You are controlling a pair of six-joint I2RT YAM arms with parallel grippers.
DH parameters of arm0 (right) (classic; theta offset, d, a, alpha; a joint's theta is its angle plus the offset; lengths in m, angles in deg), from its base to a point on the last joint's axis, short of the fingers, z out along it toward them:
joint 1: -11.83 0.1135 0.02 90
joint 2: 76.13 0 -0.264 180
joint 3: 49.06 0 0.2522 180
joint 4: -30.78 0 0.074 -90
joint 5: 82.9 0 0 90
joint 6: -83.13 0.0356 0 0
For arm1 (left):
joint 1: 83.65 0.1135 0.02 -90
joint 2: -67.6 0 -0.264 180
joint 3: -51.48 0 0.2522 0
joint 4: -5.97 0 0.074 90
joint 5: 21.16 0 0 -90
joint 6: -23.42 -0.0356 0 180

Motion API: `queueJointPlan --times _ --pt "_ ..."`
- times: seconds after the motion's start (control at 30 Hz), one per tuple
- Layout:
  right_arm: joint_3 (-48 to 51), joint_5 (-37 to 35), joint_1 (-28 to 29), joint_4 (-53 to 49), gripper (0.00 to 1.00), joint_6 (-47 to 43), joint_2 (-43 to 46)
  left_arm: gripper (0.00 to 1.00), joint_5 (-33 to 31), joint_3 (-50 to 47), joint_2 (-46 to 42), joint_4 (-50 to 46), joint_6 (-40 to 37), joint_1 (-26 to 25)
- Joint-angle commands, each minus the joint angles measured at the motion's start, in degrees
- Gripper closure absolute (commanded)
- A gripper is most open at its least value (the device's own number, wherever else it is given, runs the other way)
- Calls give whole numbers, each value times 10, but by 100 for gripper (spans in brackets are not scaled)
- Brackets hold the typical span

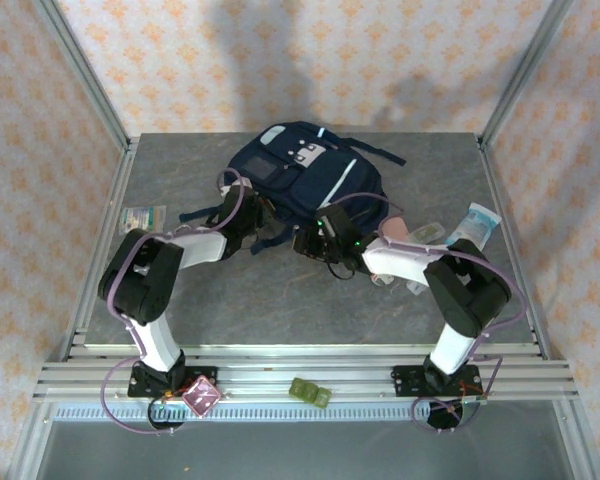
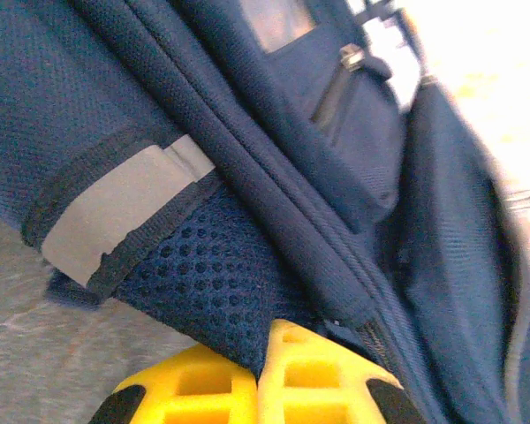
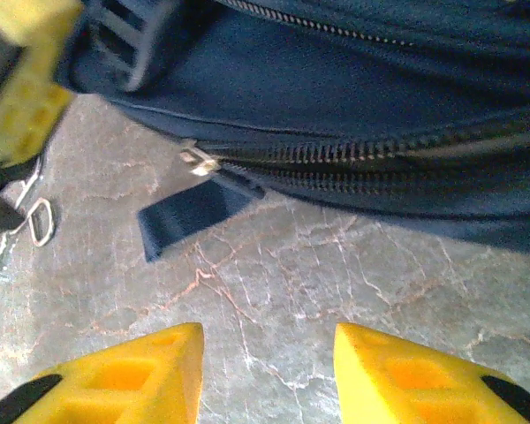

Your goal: Pack the student bag

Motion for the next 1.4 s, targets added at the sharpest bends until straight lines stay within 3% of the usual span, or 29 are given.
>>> queueJointPlan --times 0.0,0.47,0.57,0.67,0.9,1.0,1.13,1.37 --pt "-39 -43 12 -25 56 -11 -9 100 27 -12 -77 14 5 -1" --pt "-165 -196 19 -121 61 62 -36 100 44 -9 -117 -12 28 -34" --pt "-174 -216 19 -125 65 68 -37 100 50 -12 -115 -10 30 -36" --pt "-190 -225 19 -143 79 60 -42 100 50 -13 -112 -9 31 -36" --pt "-143 -222 19 -154 86 47 15 100 39 -4 -101 -17 21 -35" --pt "-117 -224 19 -158 85 48 50 100 41 0 -93 -14 22 -35" --pt "-95 -248 18 -169 72 52 84 100 48 4 -85 -9 23 -35" --pt "-107 -244 19 -181 75 33 74 100 61 2 -81 2 30 -37"
